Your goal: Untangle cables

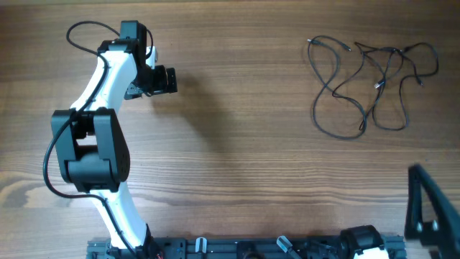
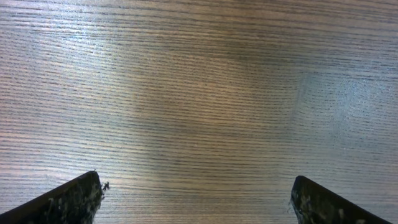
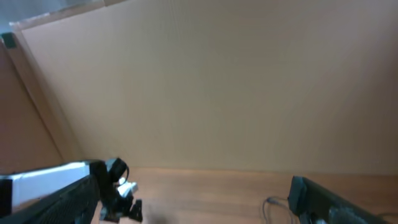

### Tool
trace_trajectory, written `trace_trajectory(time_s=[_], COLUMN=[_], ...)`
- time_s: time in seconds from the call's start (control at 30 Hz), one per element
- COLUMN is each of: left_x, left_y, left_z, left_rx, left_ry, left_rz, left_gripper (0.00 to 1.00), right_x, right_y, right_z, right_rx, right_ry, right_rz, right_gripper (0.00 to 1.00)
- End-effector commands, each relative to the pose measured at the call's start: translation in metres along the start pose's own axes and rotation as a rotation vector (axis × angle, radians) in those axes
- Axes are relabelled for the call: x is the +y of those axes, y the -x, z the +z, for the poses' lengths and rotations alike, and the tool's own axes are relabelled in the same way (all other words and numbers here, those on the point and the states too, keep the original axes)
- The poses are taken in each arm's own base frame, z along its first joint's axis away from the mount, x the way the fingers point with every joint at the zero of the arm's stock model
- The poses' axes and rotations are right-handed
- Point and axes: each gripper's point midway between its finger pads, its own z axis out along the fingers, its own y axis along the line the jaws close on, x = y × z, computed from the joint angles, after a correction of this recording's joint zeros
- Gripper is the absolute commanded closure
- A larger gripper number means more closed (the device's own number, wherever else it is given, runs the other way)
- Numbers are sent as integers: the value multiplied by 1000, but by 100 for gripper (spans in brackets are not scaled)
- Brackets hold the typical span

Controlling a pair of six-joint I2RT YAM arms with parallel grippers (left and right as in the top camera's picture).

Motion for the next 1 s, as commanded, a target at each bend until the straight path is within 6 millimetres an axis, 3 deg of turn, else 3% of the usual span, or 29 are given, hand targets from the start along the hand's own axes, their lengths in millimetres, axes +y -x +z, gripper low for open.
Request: trace_trajectory(time_s=[0.0,0.2,0.33,0.57,0.7,0.97], left_x=[1,1,1,1,1,1], left_y=[-4,-4,-4,-4,-4,-4], left_z=[4,4,4,4,4,4], left_rx=[12,12,11,11,12,12], left_ry=[11,11,11,11,11,11], left_rz=[0,0,0,0,0,0], left_gripper=[0,0,0,0,0,0], right_x=[-3,-9,-20,-29,-31,-23], right_y=[-6,-33,-59,-85,-87,-66], right_z=[-21,-34,-28,-20,-10,11], right_rx=[-9,-42,-98,-245,-351,-696], right_ry=[-18,-37,-80,-88,-71,-5], right_rz=[-16,-20,-29,-82,-103,-302], right_gripper=[0,0,0,0,0,0])
